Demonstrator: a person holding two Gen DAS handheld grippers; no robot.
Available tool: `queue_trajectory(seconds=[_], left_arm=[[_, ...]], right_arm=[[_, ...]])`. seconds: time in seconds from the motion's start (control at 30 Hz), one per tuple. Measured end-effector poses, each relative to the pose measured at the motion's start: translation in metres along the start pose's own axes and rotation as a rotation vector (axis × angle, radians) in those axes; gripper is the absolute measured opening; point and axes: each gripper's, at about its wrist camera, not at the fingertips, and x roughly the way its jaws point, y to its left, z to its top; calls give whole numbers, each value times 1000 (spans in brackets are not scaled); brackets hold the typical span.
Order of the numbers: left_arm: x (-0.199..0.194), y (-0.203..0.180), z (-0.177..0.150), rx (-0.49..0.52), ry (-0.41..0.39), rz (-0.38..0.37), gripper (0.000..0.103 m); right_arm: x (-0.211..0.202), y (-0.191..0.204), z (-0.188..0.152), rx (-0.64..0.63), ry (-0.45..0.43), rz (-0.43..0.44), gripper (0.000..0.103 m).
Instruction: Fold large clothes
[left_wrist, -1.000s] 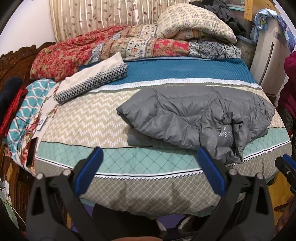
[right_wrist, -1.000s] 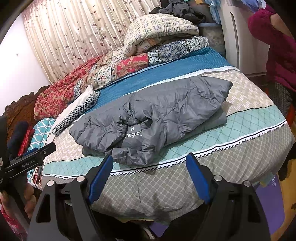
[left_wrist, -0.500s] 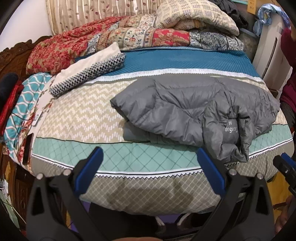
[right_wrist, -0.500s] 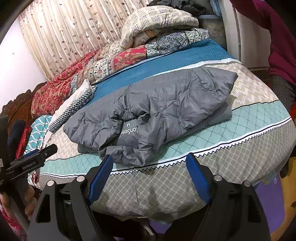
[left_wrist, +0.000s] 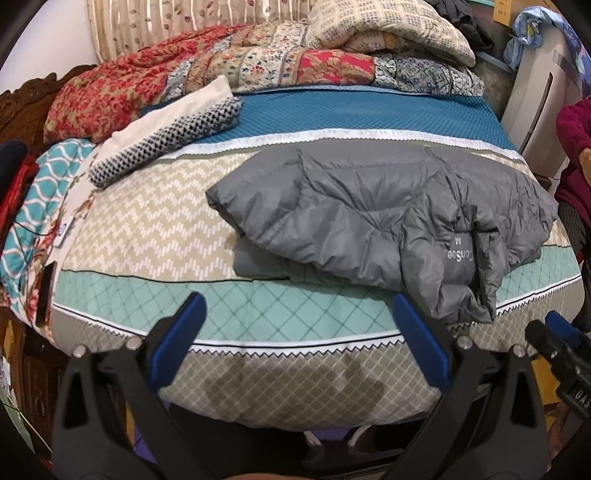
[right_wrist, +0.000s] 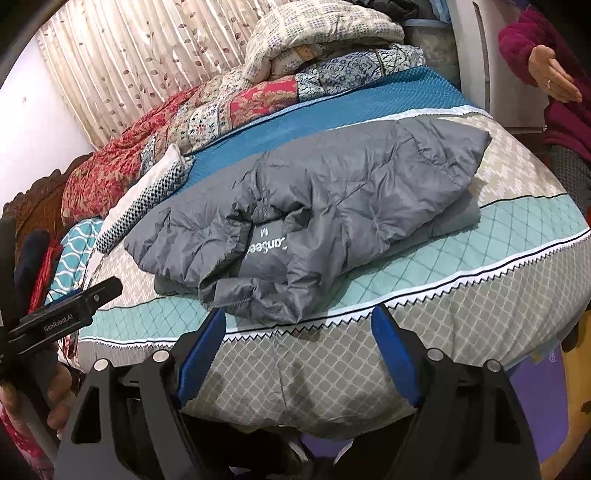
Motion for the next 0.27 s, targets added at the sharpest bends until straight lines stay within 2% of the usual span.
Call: queue_trajectory(seconds=[0.27], left_arm=[[9, -8, -7, 23, 43, 0, 97]], right_arm=[[9, 5, -10, 2, 29, -1, 76]])
